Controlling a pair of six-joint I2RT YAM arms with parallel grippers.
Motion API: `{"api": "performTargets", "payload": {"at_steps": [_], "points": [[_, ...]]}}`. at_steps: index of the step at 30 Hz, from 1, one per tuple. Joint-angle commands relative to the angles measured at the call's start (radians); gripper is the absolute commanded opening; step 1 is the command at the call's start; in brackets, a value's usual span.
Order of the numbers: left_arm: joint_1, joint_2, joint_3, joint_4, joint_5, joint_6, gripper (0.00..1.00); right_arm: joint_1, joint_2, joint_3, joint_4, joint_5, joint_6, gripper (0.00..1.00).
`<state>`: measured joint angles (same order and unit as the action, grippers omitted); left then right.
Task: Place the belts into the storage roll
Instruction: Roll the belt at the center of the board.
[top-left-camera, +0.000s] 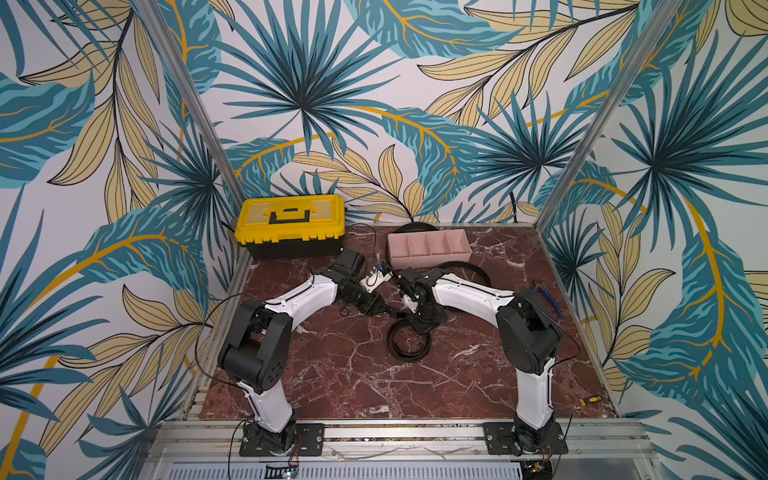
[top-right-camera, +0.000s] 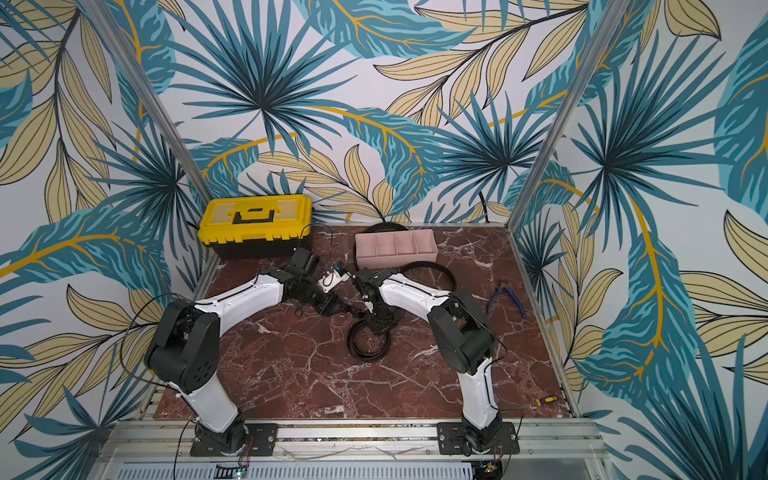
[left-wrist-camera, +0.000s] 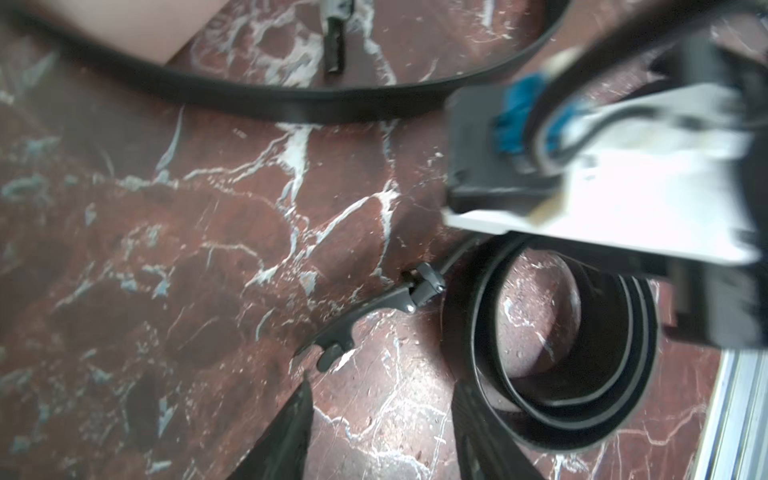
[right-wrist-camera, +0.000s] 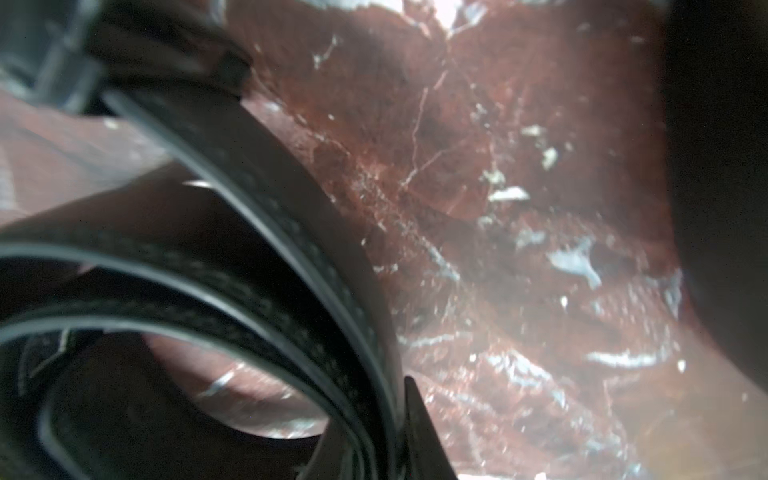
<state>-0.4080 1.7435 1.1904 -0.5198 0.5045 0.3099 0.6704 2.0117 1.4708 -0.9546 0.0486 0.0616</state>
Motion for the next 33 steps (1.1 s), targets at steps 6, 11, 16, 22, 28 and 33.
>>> {"api": "performTargets", "payload": {"at_steps": [6, 11, 16, 22, 28, 33], "points": [[0.010, 0.081, 0.088, -0.066, 0.094, 0.173, 0.55, -0.043, 0.014, -0.030, 0.065, -0.029, -0.181, 0.03], [0.011, 0.155, 0.173, -0.106, 0.076, 0.183, 0.54, -0.087, 0.030, -0.031, 0.054, -0.062, -0.214, 0.03], [0.008, 0.239, 0.243, -0.160, 0.120, 0.190, 0.55, -0.109, 0.044, -0.018, 0.057, -0.077, -0.217, 0.03], [-0.023, 0.267, 0.252, -0.248, 0.108, 0.202, 0.55, -0.115, 0.054, 0.007, 0.051, -0.090, -0.214, 0.03], [-0.054, 0.335, 0.305, -0.301, -0.003, 0.159, 0.44, -0.115, 0.058, 0.020, 0.052, -0.084, -0.210, 0.04], [-0.104, 0.368, 0.317, -0.351, -0.107, 0.111, 0.29, -0.115, 0.056, 0.018, 0.059, -0.092, -0.187, 0.04]]}}
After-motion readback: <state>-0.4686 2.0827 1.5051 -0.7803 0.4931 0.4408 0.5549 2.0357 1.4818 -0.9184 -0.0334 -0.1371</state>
